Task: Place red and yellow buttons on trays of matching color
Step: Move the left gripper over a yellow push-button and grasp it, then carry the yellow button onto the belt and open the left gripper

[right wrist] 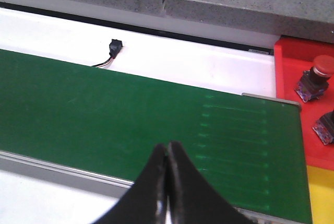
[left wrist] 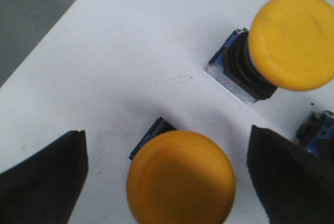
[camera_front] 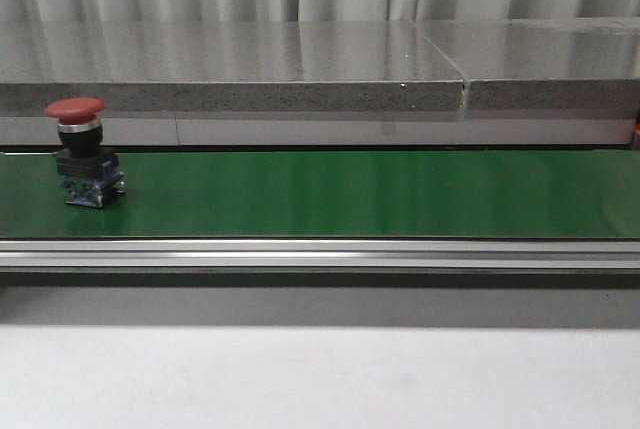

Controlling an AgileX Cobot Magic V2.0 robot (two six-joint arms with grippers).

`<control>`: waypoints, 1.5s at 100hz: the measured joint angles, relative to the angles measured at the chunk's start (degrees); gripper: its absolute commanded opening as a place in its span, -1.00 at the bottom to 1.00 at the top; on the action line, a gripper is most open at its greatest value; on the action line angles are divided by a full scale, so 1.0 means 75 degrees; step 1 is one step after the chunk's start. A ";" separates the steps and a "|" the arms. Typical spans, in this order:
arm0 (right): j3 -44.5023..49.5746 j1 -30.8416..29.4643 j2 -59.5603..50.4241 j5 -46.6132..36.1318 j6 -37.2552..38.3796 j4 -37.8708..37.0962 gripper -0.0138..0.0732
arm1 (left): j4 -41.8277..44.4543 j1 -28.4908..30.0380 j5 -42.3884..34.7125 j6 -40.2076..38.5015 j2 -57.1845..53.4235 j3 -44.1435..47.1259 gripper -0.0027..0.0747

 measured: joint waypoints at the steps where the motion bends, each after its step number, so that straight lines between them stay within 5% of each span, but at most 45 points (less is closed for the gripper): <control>1: 0.0000 0.0000 0.0000 0.0000 0.0000 0.0000 -0.84 | 0.0000 0.0000 0.0000 0.0000 0.0000 0.0000 0.20; 18: 0.0000 0.0000 0.0000 0.0000 0.0000 0.0000 -0.84 | 0.0000 0.0000 0.0000 0.0000 0.0000 -0.0089 -0.70; 26: 0.0000 0.0000 0.0000 0.0000 0.0000 0.0000 -0.84 | 0.0000 0.0000 0.0000 0.0007 -0.0034 -0.0109 -0.98; 74: 0.0000 0.0000 0.0000 0.0000 0.0000 0.0000 -0.84 | 0.0000 -0.1125 0.0623 0.0007 -0.2468 0.0025 -0.98; 117: 0.0000 0.0000 0.0000 0.0000 0.0000 0.0000 -0.84 | 0.0085 -0.2738 0.0560 0.0007 -0.4362 0.2122 -0.98; 150: 0.0000 0.0000 0.0000 0.0000 0.0000 0.0000 -0.84 | -0.0276 -0.3146 -0.0277 0.0007 -0.4412 0.3354 -0.98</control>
